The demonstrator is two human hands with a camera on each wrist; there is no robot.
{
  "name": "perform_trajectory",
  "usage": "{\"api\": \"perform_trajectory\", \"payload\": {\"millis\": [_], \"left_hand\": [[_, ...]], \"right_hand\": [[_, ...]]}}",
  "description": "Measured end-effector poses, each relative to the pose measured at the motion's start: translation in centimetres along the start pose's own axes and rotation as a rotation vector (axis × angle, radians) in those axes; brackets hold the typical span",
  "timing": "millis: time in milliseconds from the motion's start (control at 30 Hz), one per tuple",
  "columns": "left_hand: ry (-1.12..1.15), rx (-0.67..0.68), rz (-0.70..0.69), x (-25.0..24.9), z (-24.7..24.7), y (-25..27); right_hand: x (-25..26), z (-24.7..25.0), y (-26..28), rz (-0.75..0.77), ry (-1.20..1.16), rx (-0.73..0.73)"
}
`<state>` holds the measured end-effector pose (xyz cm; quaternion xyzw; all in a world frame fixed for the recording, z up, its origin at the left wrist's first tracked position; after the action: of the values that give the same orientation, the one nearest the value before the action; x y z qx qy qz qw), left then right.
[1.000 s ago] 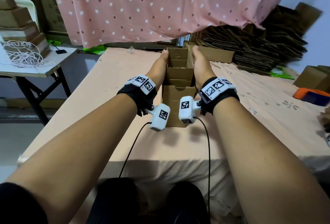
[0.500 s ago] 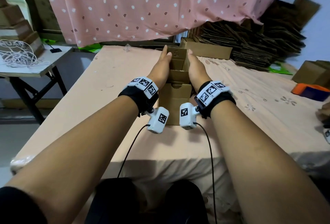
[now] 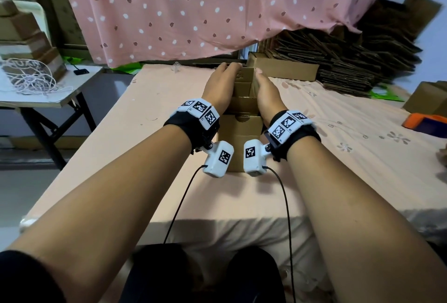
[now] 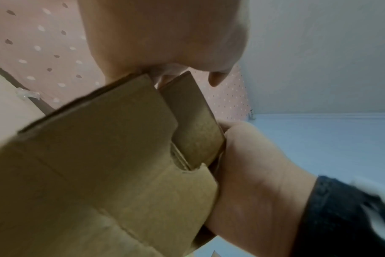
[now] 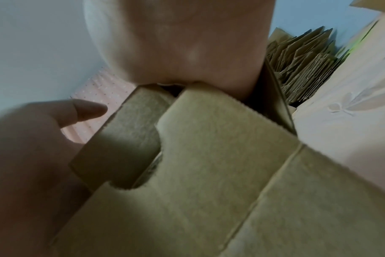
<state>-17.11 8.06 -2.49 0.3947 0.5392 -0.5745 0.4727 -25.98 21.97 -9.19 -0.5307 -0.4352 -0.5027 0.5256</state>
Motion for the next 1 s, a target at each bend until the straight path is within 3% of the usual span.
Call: {"api": "perform_trajectory", "payload": {"millis": [233, 500, 633, 767, 900, 1000], "left_hand": [[0.133, 0.003, 0.189, 1.2, -0.6, -1.6], [0.207, -0.020, 0.279, 2.2, -1.4, -2.2], [0.034, -0.045, 0.174, 2.7, -1.5, -3.5], [-0.051, -0.057, 0.156, 2.3, -1.3, -2.7], [-0.268, 0.001, 0.027, 1.7, -1.6, -2.5], [-0.180, 0.016, 0.024, 2.3, -1.4, -2.8]], "right_hand": [[1.1, -0.8, 1.8, 0.016, -0.048, 0.038], [2.9, -0.6, 4.0, 0.058, -0.121, 0.025], [2.5, -0.3, 4.0, 0.074, -0.107, 0.028], [2.4, -0.2, 4.1, 0.080, -0.107, 0.032], [2.5, -0.2, 4.6, 0.097, -0.082, 0.031], [2.7, -0.3, 4.9, 0.104, -0.080, 0.030]]}}
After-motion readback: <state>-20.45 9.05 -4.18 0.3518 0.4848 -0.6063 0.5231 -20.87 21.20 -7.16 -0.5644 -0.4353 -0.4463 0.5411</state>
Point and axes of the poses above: each hand's wrist, its own y-axis away from the middle knuckle, its own z-axis out of the back of the hand, x = y × z, the point moved 8 cm from there along -y, towards the middle knuckle
